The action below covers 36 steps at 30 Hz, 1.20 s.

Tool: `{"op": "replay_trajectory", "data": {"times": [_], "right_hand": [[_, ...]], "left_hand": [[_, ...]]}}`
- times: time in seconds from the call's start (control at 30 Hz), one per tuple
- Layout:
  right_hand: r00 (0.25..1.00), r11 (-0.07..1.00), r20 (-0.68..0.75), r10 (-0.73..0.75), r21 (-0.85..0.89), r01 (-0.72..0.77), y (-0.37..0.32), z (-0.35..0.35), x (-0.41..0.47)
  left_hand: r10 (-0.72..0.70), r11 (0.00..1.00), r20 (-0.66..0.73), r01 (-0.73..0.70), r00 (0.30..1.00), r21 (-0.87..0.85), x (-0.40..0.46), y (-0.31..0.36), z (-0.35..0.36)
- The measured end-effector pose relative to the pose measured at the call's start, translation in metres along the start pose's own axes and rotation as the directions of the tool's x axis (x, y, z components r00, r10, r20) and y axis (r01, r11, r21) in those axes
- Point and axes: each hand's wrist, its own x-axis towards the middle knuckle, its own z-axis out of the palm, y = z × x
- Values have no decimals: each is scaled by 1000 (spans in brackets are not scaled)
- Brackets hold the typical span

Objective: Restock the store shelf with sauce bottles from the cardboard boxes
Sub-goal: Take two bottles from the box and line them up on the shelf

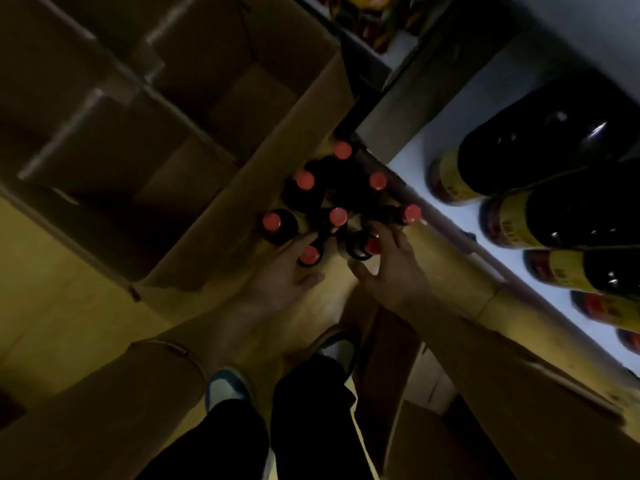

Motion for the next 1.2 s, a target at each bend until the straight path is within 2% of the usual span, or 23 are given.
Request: {"op": "replay_trajectory", "data": {"times": [0.03,0.1,0.23,0.3,0.37,0.47,0.57,0.67,0.8,0.87,1.03,1.2], "right_hand": [[1000,1000,3,13,-3,-13,8,11,5],[999,999,-30,16,29,-15,20,28,9],[978,983,-208,15,182,23,37,43,26],[975,972,-221,35,233,18,47,46,40],[971,934,-219,99,358,-14,54,52,54],[959,844,-220,180,535,-36,63,64,66],[949,890,-262,176,455,-40,71,73,72],[936,909,-315,159,416,-14,74,78,77],[949,914,-260,177,401,-61,58,63,62],[962,898,-197,188,431,-88,46,44,43],[967,909,-212,138,414,-39,-15,-22,-19],[938,915,-340,63,395,82,-95,-110,-80]], "left_hand": [[25,999,14,-25,1000,-23,6,-6,9],[64,997,-55,-66,996,-37,17,-17,25],[18,970,-210,-68,978,-232,39,-41,39],[17,957,-200,-74,980,-281,51,-51,44],[22,928,-172,-84,985,-363,62,-60,50],[57,892,-231,-154,971,-424,71,-76,62],[55,878,-364,-219,930,-427,77,-86,76],[13,875,-408,-208,913,-437,78,-82,82],[-120,891,-328,-44,937,-452,56,-63,62],[-122,906,-278,-8,953,-424,33,-42,46],[-21,908,-259,-90,966,-409,-37,29,-5],[49,955,-283,-128,958,-268,-92,124,-68]]}}
